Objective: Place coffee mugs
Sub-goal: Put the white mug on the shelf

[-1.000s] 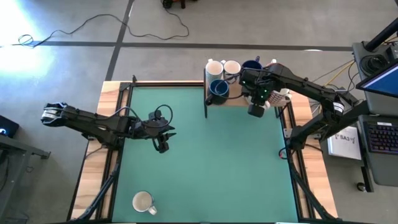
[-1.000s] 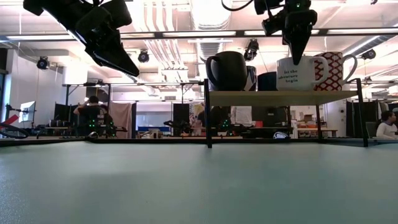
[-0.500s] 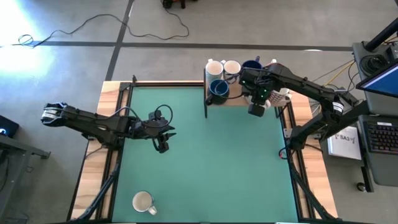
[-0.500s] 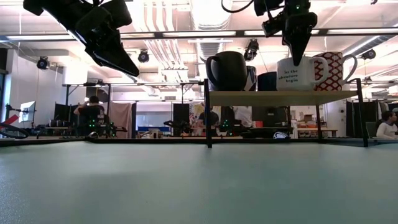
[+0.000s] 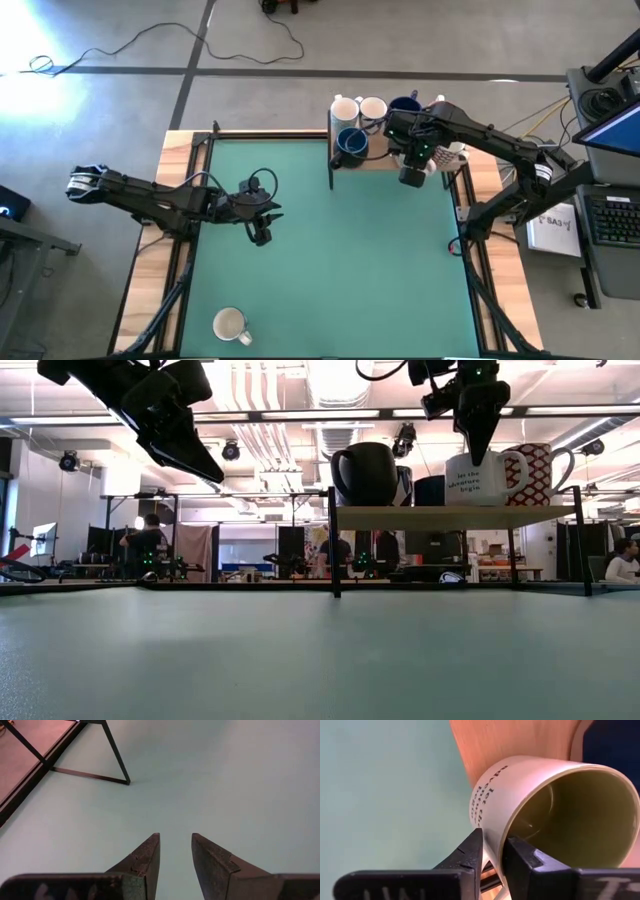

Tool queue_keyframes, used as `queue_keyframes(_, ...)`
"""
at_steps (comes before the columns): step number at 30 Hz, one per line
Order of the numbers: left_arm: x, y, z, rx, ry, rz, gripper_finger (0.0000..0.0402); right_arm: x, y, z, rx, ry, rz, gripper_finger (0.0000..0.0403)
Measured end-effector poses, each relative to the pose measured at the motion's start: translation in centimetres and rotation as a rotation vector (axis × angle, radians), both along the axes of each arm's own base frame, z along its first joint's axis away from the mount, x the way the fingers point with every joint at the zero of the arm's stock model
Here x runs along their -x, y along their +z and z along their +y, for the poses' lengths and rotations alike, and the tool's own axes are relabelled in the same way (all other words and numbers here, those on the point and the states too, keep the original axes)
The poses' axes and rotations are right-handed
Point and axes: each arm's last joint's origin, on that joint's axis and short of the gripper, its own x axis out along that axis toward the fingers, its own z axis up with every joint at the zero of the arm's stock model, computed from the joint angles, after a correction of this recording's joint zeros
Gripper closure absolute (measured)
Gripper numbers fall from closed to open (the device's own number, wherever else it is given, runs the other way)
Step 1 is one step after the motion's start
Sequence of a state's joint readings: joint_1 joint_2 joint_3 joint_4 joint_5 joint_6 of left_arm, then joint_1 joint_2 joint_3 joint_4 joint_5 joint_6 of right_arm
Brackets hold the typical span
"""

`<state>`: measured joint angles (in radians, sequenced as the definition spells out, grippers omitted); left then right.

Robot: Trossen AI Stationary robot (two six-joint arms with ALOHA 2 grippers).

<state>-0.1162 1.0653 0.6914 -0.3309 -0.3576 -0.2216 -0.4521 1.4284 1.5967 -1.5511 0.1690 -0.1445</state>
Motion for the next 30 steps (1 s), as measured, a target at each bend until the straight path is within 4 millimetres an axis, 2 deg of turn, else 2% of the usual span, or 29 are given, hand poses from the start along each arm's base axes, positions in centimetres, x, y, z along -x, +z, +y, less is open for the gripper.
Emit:
queue_keyframes(6, 0.0, 0.0, 0.0, 0.0, 0.0, 0.0, 0.0306, 0.0, 0.0, 0.0, 0.014, 0.003, 0.005, 0.0335)
queue_keyframes(24, 0.0, 0.0, 0.0, 0.0, 0.0, 0.0, 0.0306, 0.0, 0.1, -0.2, 0.061, -0.021, 0.006, 0.0333)
queue_keyframes(30, 0.0, 0.0, 0.0, 0.0, 0.0, 0.0, 0.0306, 0.1, 1.2, -0.1, 0.069, -0.048, -0.04, 0.0333)
